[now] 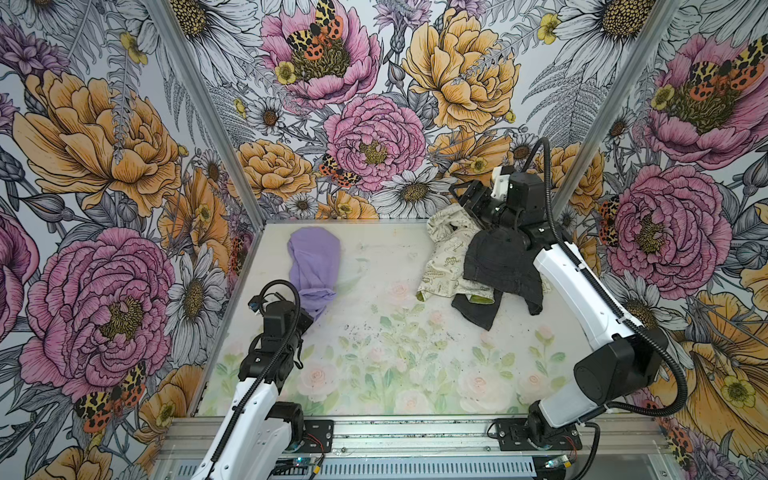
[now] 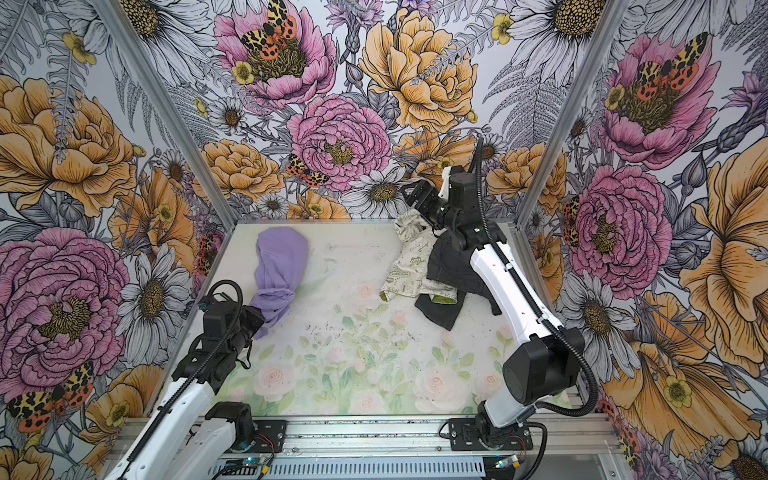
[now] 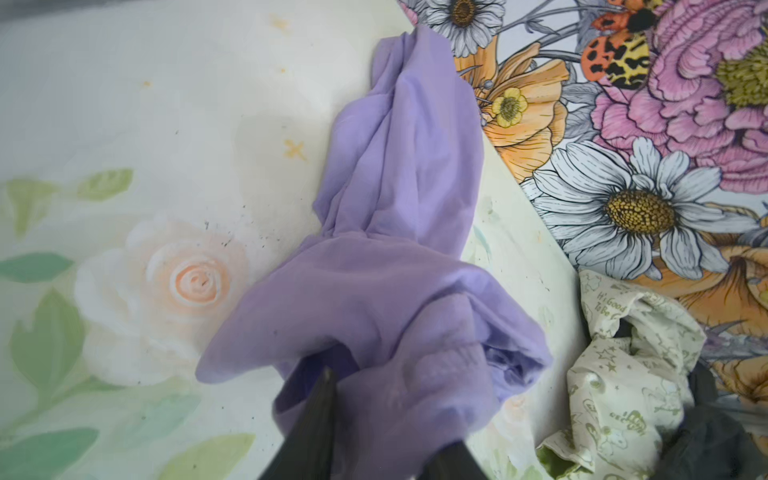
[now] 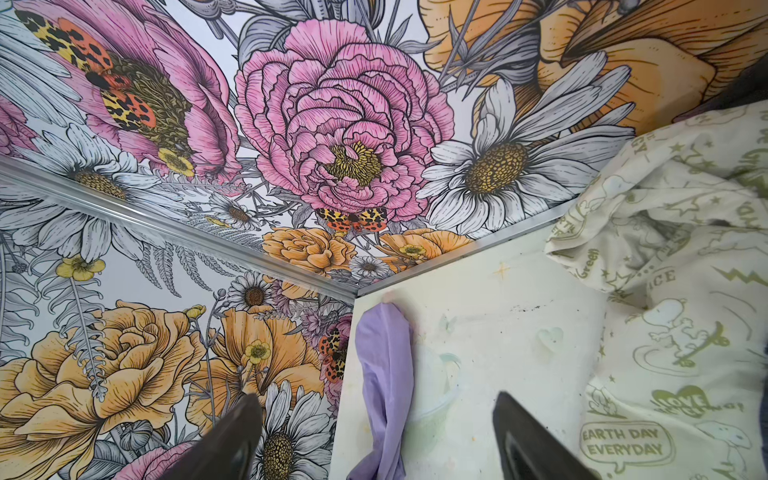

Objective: Pick out a specific cloth from the pile
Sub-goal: 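Lower the lavender cloth onto the table and open the left gripper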

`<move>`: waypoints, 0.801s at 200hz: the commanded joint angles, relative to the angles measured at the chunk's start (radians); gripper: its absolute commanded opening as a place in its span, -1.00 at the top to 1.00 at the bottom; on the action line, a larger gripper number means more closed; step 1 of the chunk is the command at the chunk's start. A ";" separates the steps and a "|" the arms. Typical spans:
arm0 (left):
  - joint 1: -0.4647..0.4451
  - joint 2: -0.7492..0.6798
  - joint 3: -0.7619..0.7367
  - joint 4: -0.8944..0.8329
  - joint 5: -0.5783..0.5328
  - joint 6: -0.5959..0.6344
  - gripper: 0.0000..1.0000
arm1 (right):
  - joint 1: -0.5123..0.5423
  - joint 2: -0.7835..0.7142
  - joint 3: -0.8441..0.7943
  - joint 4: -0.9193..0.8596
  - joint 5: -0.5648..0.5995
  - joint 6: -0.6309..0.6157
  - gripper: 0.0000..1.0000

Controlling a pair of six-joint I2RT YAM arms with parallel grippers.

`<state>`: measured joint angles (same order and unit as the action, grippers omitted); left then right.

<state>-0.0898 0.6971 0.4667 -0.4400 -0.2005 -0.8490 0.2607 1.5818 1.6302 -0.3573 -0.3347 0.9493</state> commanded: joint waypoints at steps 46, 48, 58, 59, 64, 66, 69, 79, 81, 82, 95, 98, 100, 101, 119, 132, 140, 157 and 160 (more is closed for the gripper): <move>-0.001 0.023 0.367 -0.251 -0.204 0.143 -0.63 | -0.008 -0.069 -0.067 0.011 0.016 -0.017 -0.74; -0.001 0.027 0.379 -0.255 -0.208 0.149 -0.65 | -0.008 -0.069 -0.066 0.011 0.017 -0.017 -0.74; -0.002 0.041 0.438 -0.275 -0.225 0.176 -0.70 | -0.009 -0.069 -0.066 0.012 0.020 -0.018 -0.74; -0.002 0.042 0.444 -0.276 -0.226 0.178 -0.70 | -0.009 -0.069 -0.066 0.012 0.021 -0.018 -0.74; -0.001 0.048 0.470 -0.282 -0.232 0.190 -0.74 | -0.009 -0.071 -0.064 0.012 0.023 -0.018 -0.74; -0.002 0.050 0.477 -0.284 -0.234 0.194 -0.76 | -0.008 -0.071 -0.064 0.011 0.024 -0.018 -0.74; -0.003 0.054 0.489 -0.285 -0.238 0.201 -0.77 | -0.008 -0.071 -0.064 0.011 0.026 -0.018 -0.74; -0.002 0.064 0.526 -0.283 -0.254 0.217 -0.85 | -0.008 -0.071 -0.062 0.012 0.031 -0.023 -0.75; -0.003 0.066 0.533 -0.282 -0.258 0.219 -0.87 | -0.009 -0.071 -0.061 0.011 0.032 -0.025 -0.75; -0.002 0.068 0.536 -0.282 -0.260 0.220 -0.88 | -0.008 -0.072 -0.061 0.012 0.033 -0.025 -0.75; 0.001 0.094 0.570 -0.275 -0.272 0.252 -0.97 | -0.008 -0.071 -0.059 0.010 0.035 -0.037 -0.75; 0.002 0.101 0.576 -0.270 -0.270 0.264 -0.97 | -0.008 -0.073 -0.059 0.010 0.034 -0.040 -0.75; 0.002 0.106 0.579 -0.266 -0.268 0.275 -0.97 | -0.008 -0.073 -0.059 0.010 0.034 -0.044 -0.76; 0.003 0.108 0.581 -0.264 -0.268 0.279 -0.97 | -0.008 -0.073 -0.059 0.010 0.034 -0.044 -0.76; 0.003 0.145 0.581 -0.210 -0.248 0.366 -0.97 | -0.009 -0.076 -0.065 0.010 0.040 -0.077 -0.77; 0.005 0.155 0.548 -0.140 -0.229 0.418 -0.97 | -0.009 -0.084 -0.074 0.008 0.054 -0.111 -0.79; 0.009 0.153 0.511 -0.077 -0.212 0.450 -0.97 | -0.011 -0.091 -0.086 0.008 0.067 -0.138 -0.80; 0.014 0.137 0.416 0.071 -0.201 0.499 -0.97 | -0.016 -0.110 -0.117 0.004 0.107 -0.203 -0.81; 0.014 0.134 0.399 0.096 -0.203 0.503 -0.97 | -0.017 -0.115 -0.124 0.001 0.114 -0.218 -0.81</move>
<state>-0.0875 0.8509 0.9691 -0.5446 -0.4244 -0.4706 0.2546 1.5242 1.5417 -0.3614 -0.2852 0.8478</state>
